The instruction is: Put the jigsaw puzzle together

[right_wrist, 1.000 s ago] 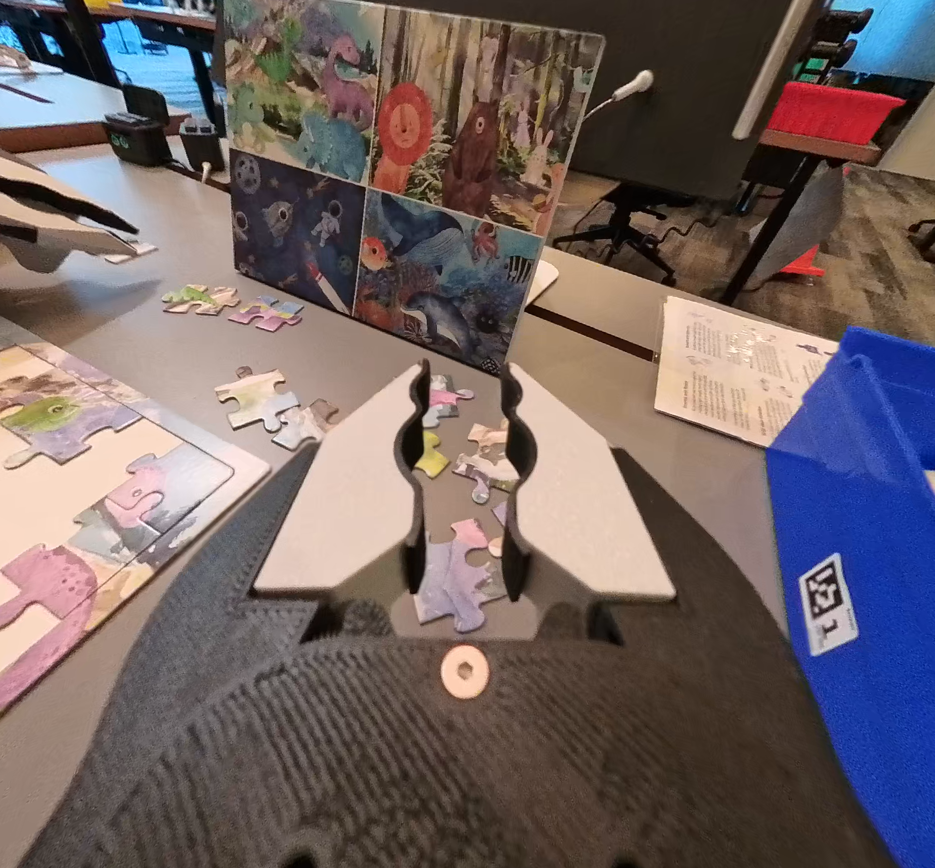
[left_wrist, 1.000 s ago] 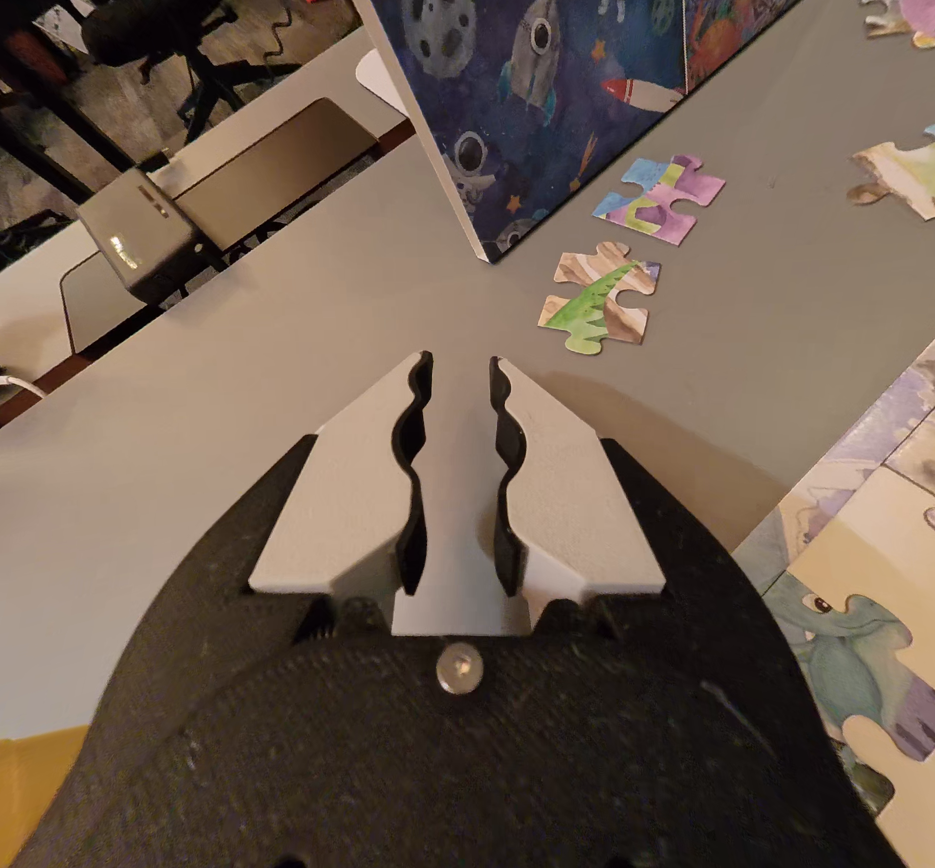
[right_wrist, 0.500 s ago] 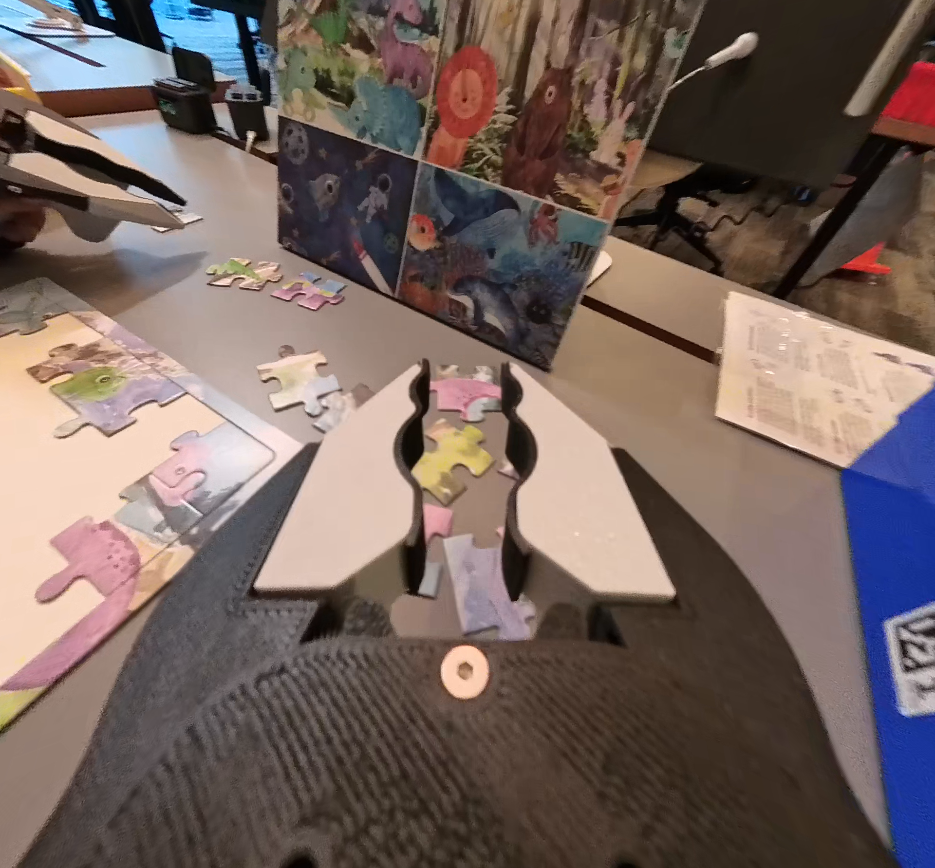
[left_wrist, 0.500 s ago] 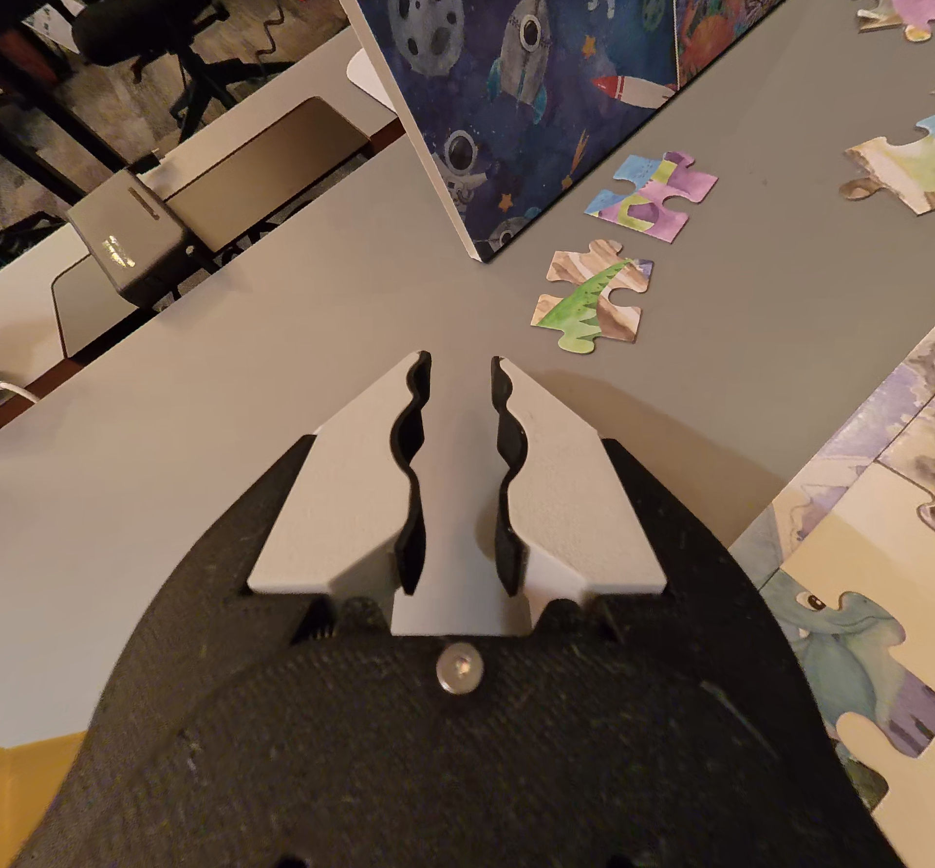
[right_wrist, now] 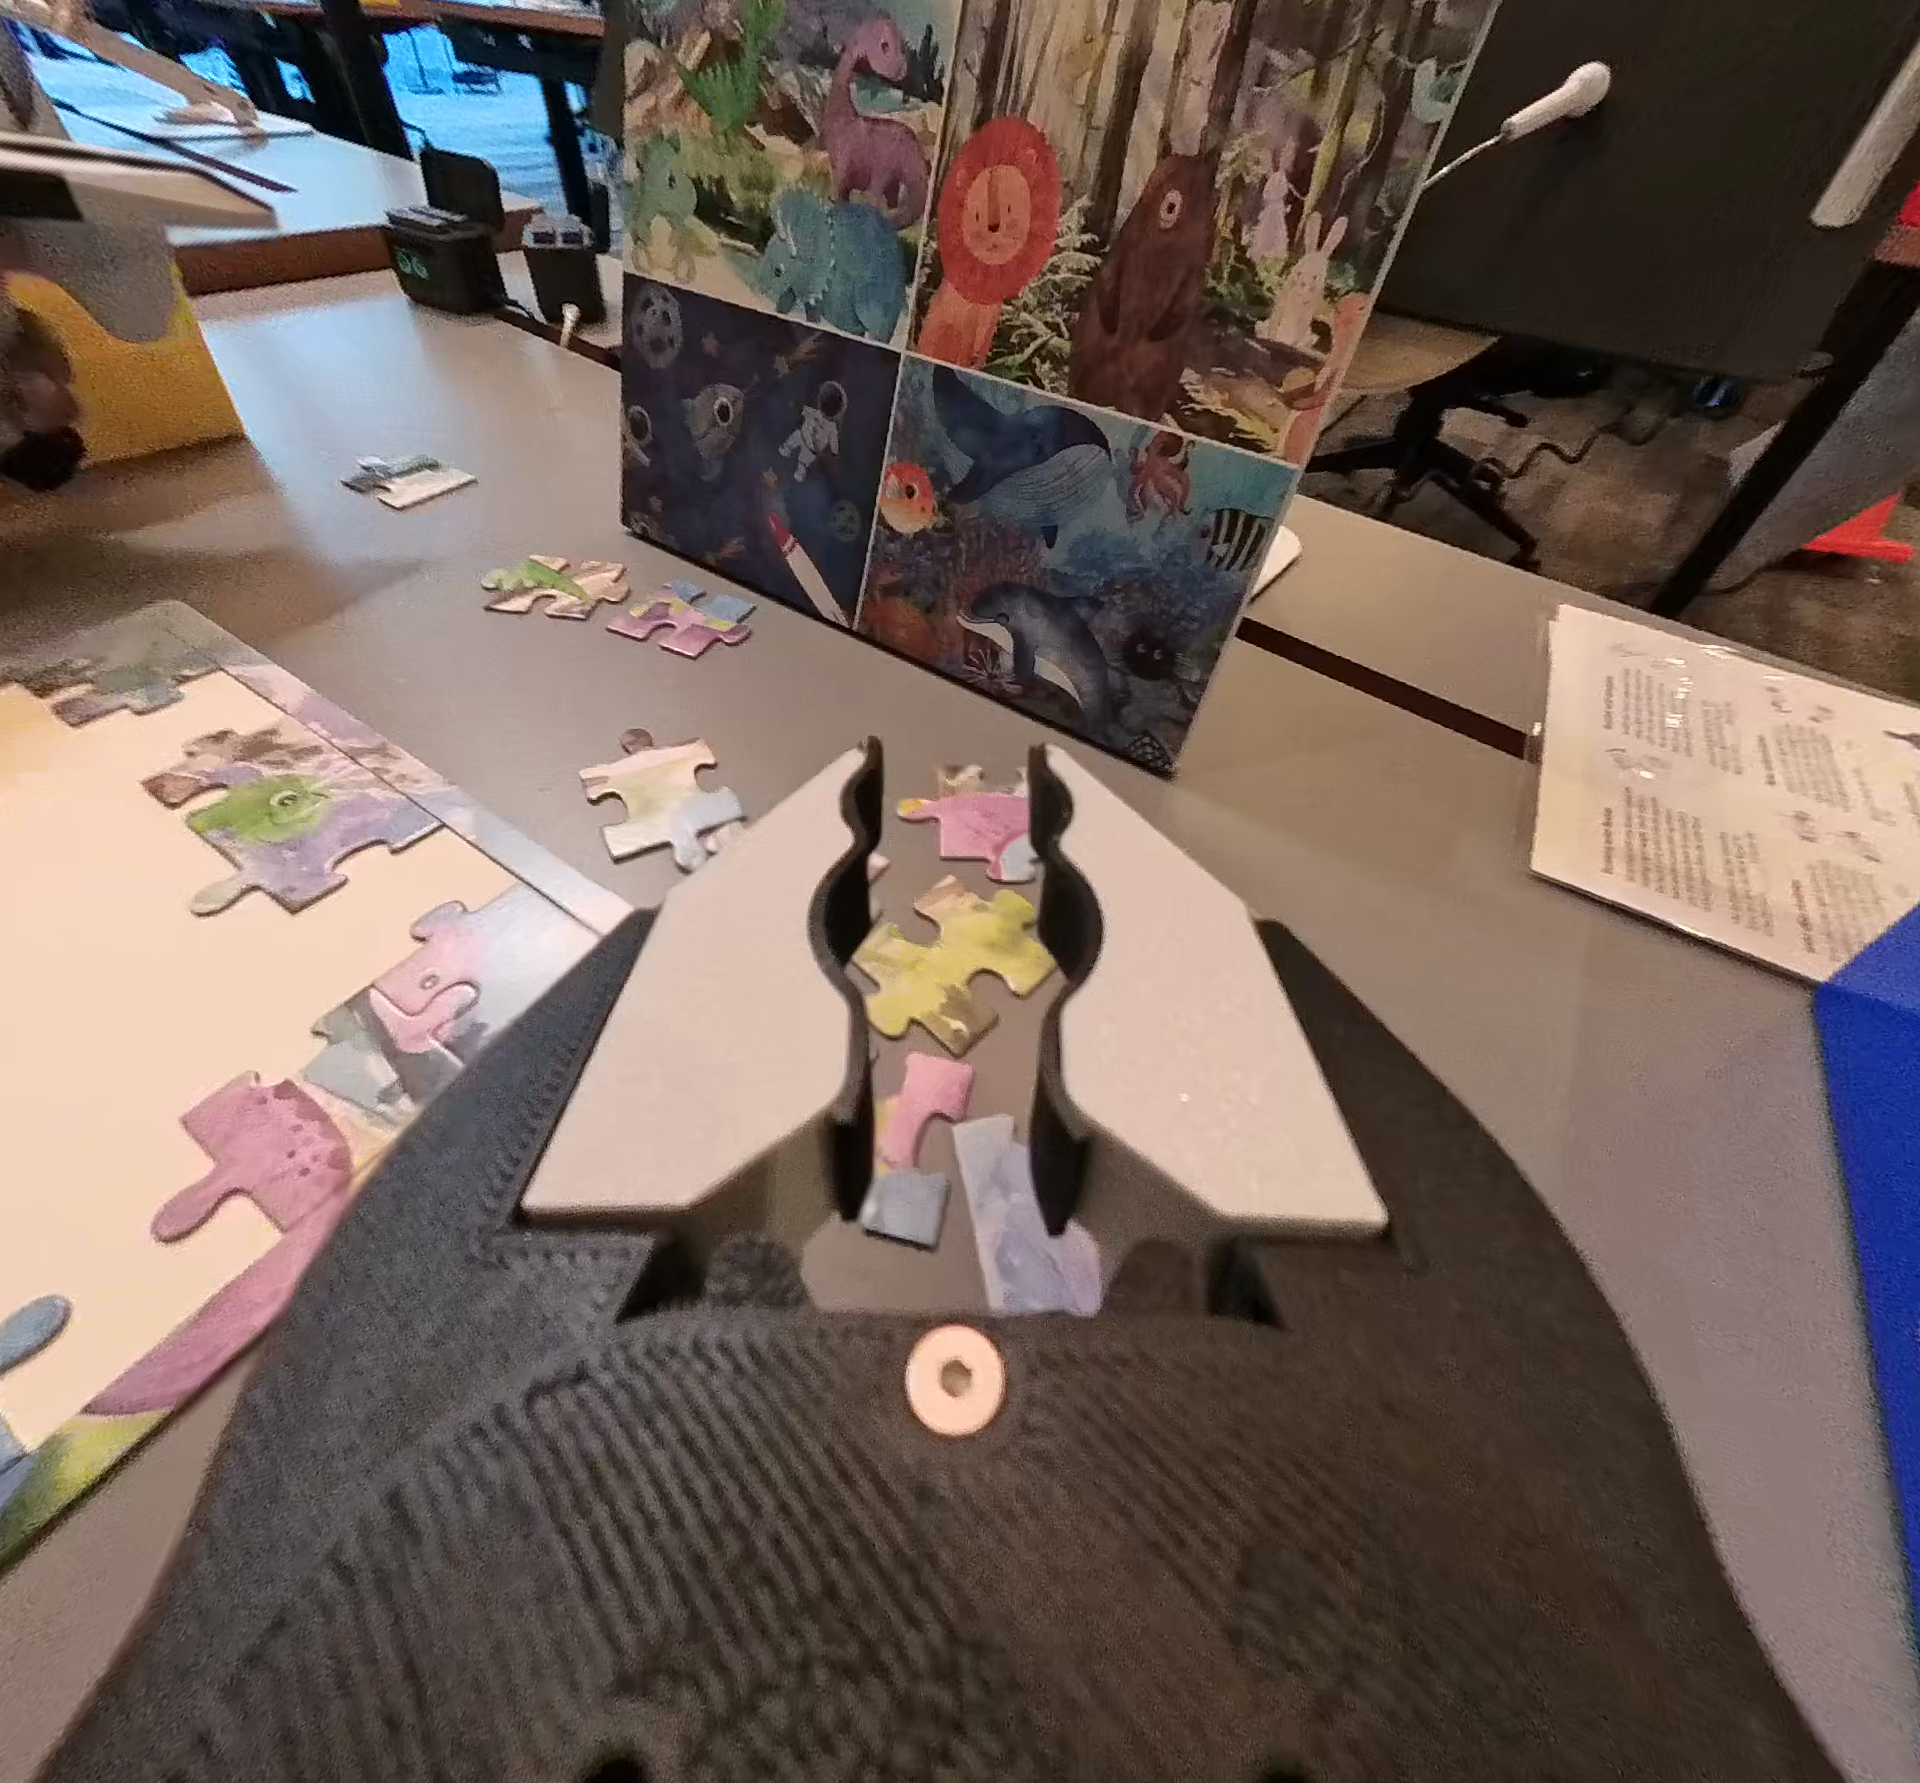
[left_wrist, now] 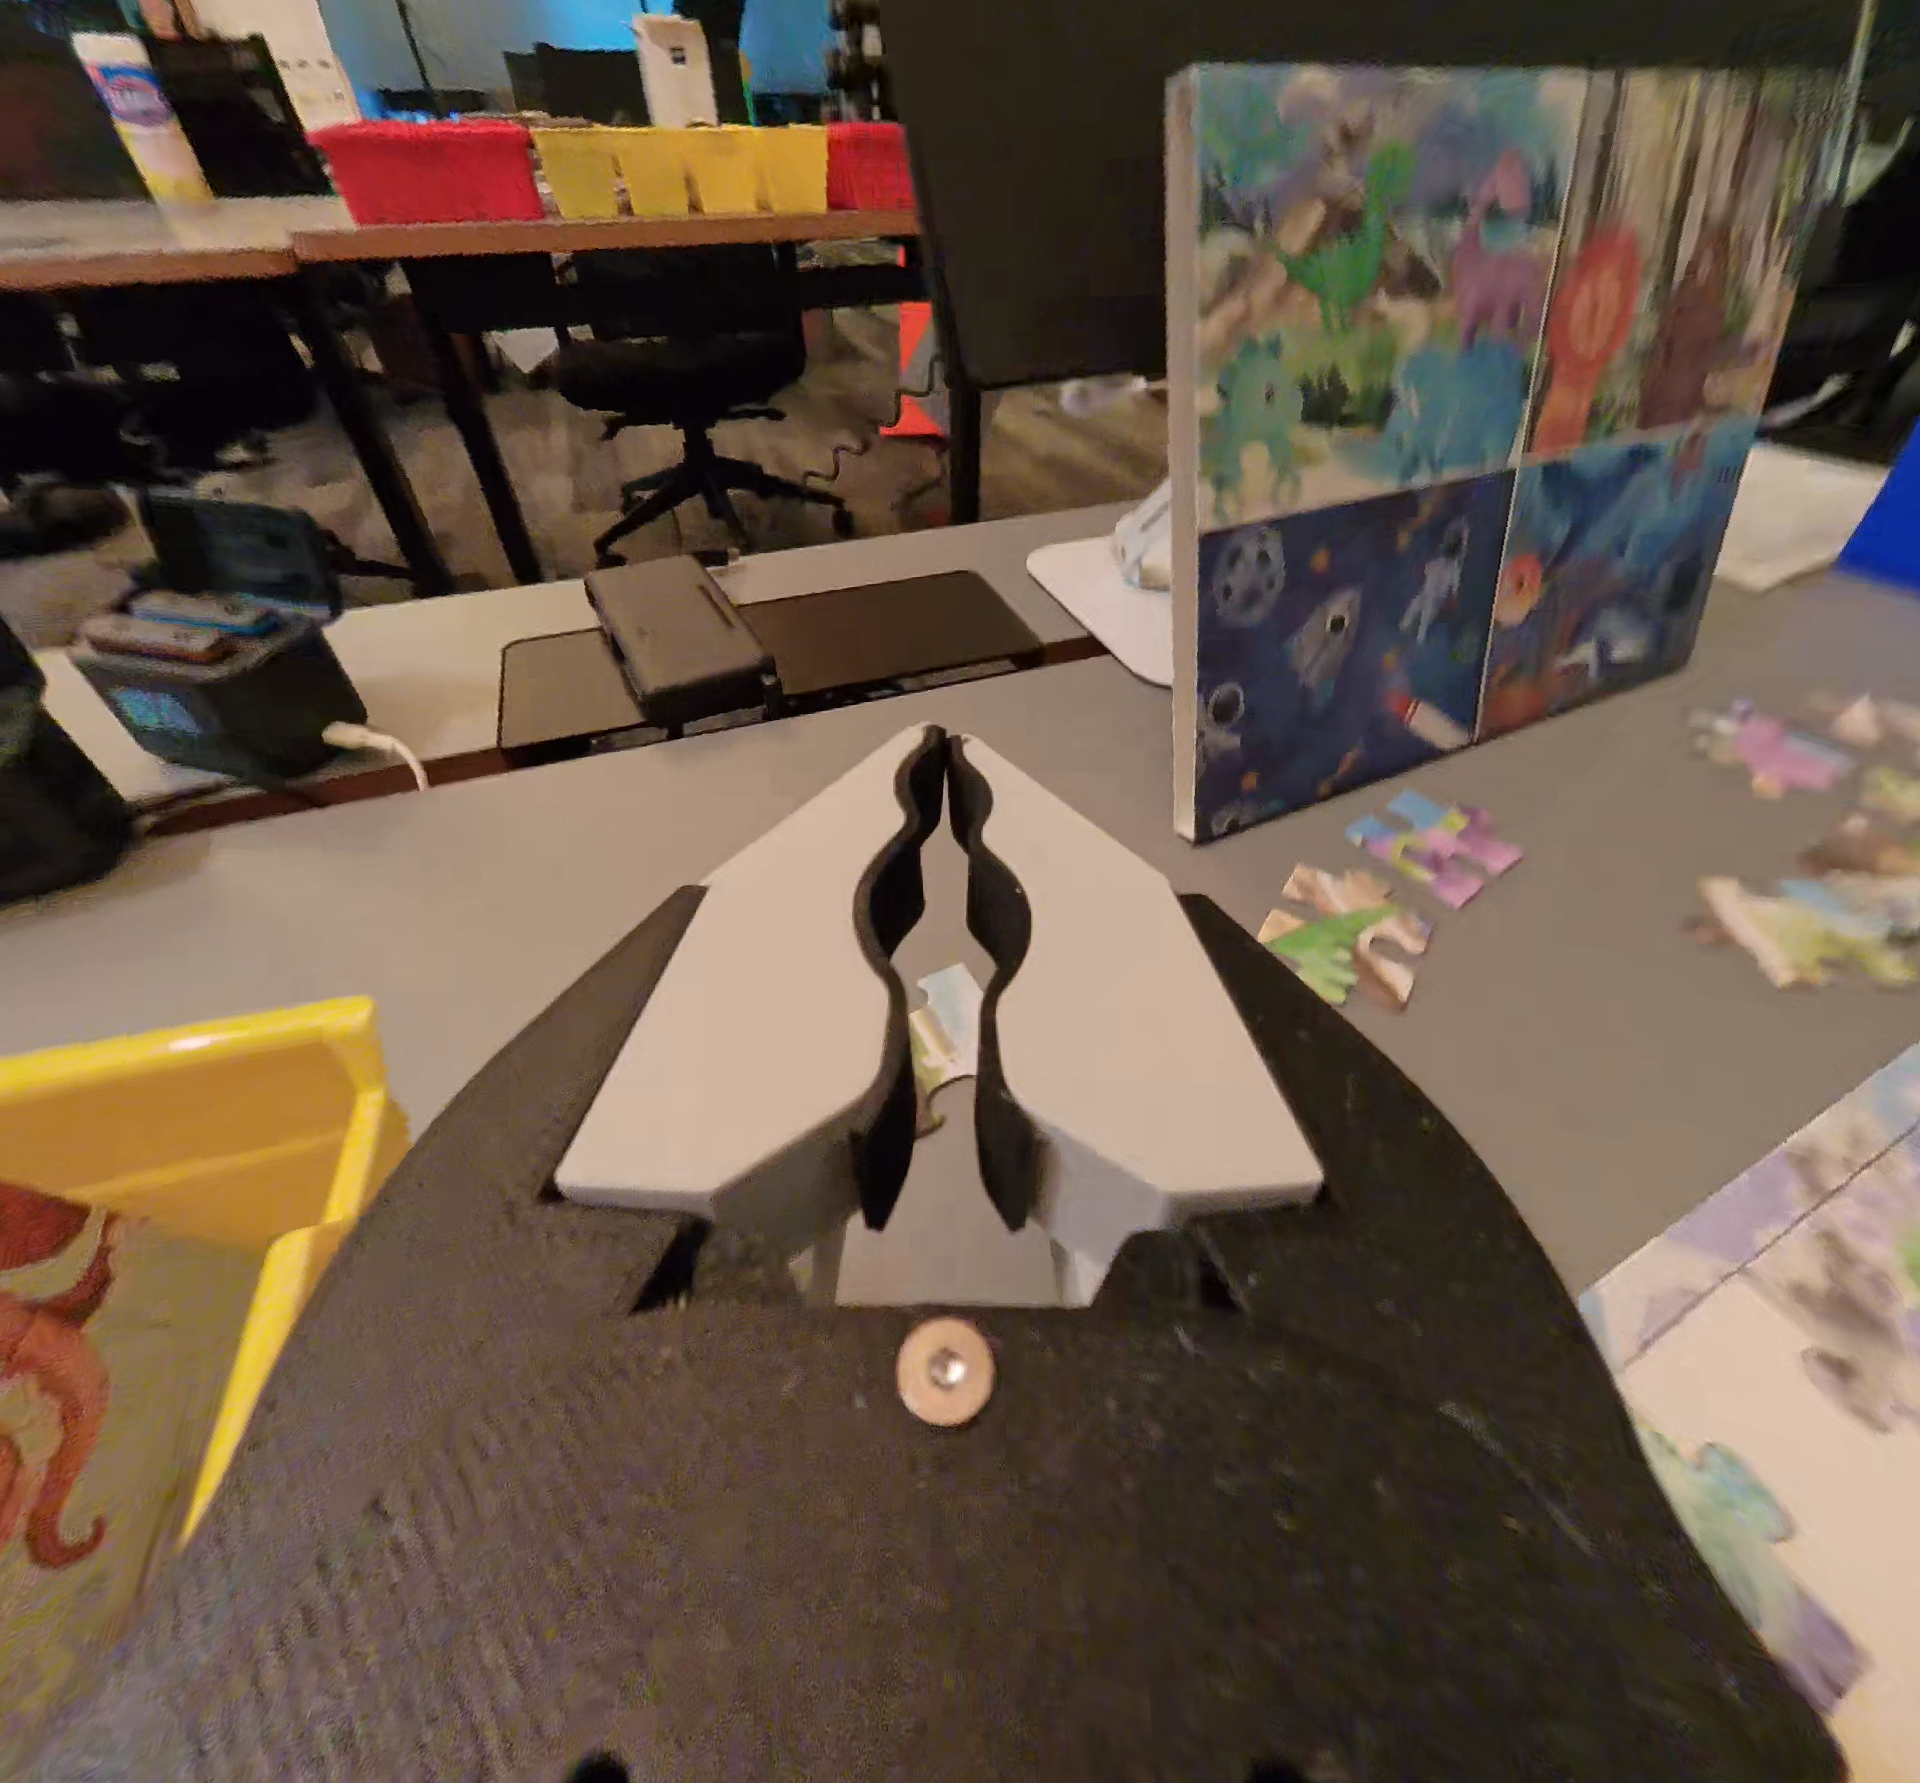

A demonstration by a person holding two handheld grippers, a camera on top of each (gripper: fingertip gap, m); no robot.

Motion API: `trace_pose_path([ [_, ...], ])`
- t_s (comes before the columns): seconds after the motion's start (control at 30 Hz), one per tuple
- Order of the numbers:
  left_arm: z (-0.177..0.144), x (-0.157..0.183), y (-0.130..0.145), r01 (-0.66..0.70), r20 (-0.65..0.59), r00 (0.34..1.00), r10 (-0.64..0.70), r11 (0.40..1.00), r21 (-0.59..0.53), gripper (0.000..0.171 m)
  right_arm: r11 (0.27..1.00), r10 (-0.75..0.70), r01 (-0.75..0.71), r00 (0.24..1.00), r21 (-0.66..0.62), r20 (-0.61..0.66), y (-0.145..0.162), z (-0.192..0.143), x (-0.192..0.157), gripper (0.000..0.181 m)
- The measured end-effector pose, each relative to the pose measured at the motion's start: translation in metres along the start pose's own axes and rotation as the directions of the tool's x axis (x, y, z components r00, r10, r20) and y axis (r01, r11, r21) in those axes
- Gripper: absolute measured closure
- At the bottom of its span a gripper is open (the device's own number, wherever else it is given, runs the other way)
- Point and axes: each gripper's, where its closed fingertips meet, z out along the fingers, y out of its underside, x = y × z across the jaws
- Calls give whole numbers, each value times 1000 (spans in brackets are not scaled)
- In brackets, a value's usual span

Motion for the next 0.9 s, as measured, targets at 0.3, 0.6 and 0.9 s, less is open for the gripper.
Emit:
trace_pose_path([
  [0.3,1,-12,8,34,27,999,-33,999,-33,171,996,-75,74,997,-49,-11,8,6,-6,155],
  [0.6,14,14,32,-41,-57,998,33,987,-153,169,998,-53,53,999,-43,8,8,7,-9,155],
  [0.9,22,61,52,-51,-267,963,-16,970,-240,113,999,-29,31,999,-44,32,9,9,-13,156],
])
